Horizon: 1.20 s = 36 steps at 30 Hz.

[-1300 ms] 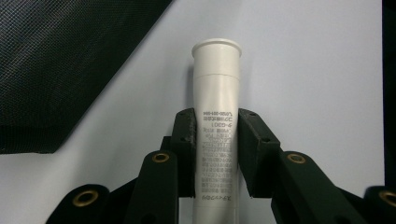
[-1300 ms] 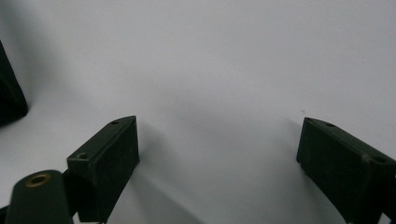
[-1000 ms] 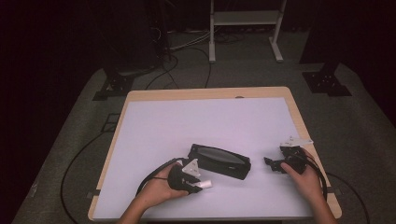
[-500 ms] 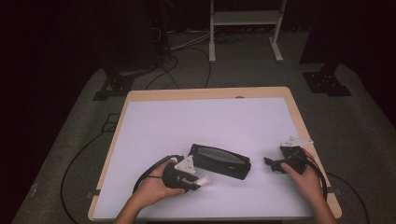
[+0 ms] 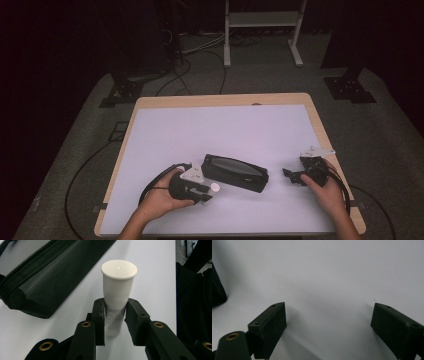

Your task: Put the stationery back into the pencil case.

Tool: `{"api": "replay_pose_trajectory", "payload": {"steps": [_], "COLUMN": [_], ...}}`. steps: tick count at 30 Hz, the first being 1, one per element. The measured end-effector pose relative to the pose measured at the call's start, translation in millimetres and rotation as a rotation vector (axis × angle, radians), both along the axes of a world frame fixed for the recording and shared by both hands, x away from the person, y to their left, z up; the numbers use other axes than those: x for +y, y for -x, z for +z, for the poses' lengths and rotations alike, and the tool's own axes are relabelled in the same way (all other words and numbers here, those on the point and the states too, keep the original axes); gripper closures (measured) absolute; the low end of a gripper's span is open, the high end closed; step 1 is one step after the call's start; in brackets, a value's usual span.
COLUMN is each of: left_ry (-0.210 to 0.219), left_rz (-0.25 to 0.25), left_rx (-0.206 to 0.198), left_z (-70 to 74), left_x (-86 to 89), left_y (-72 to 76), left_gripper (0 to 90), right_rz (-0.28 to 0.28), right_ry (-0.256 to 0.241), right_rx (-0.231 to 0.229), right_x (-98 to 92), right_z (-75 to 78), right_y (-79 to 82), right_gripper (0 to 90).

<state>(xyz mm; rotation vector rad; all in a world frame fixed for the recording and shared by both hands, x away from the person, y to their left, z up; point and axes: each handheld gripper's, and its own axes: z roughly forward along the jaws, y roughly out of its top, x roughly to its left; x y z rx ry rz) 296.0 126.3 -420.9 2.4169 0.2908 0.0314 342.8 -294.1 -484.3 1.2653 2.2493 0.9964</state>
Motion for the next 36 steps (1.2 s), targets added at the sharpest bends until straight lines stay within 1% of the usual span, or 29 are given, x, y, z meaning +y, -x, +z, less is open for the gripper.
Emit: {"api": "replay_pose_trajectory", "payload": {"steps": [10,12,13,14,18,19,20,22,23,27,29,32,33,35,36], "left_ry": [0.046,0.047,0.061,0.061,0.083,0.098,0.098,0.111,0.114,0.126,0.148,0.151,0.162,0.167,0.175], "left_rz": [0.009,0.01,0.014,0.014,0.023,0.025,0.025,0.027,0.029,0.032,0.034,0.035,0.037,0.04,0.039], "left_rx": [0.002,0.0,-0.001,-0.001,-0.007,-0.011,-0.011,-0.017,-0.026,-0.036,-0.039,-0.046,-0.048,-0.053,-0.052], "left_z": [6.8,7.9,10.0,10.0,16.2,20.2,20.2,24.6,28.6,33.7,38.2,40.8,43.0,45.3,46.5], "left_x": [7.3,8.2,10.0,10.0,13.9,15.5,15.5,16.9,17.9,19.0,19.3,19.5,19.4,18.8,18.5], "left_y": [-0.5,-0.8,-1.0,-1.0,-2.0,-2.8,-2.8,-3.8,-5.1,-7.4,-9.5,-11.1,-13.2,-15.5,-16.9], "left_gripper": [69.4,69.4,69.4,69.4,69.4,69.4,69.4,69.4,69.4,69.4,69.4,69.4,69.4,69.4,69.4], "right_rz": [0.0,0.0,0.0,0.0,0.0,0.0,0.0,0.001,0.001,0.001,0.0,0.0,0.0,0.0,0.0], "right_ry": [0.0,0.0,-0.001,-0.001,0.0,0.0,0.0,0.001,0.001,0.001,0.001,0.0,0.0,0.0,0.0], "right_rx": [0.0,0.0,0.0,0.0,0.001,0.001,0.001,0.001,0.001,0.001,0.001,0.001,0.001,0.001,0.001], "right_x": [0.0,0.0,0.0,0.0,0.0,-0.1,-0.1,-0.1,-0.1,-0.1,-0.1,-0.1,-0.1,-0.1,-0.1], "right_z": [0.0,0.0,0.0,0.0,0.0,0.0,0.0,0.0,0.0,0.0,0.0,0.0,0.0,0.0,0.0], "right_y": [0.0,0.0,0.0,0.0,0.0,-0.1,-0.1,-0.1,-0.1,-0.1,-0.1,-0.1,-0.1,-0.1,0.0], "right_gripper": [11.8,11.8,11.8,11.8,11.8,11.8,11.8,11.8,11.8,11.8,11.8,11.8,11.8,11.8,11.8]}}
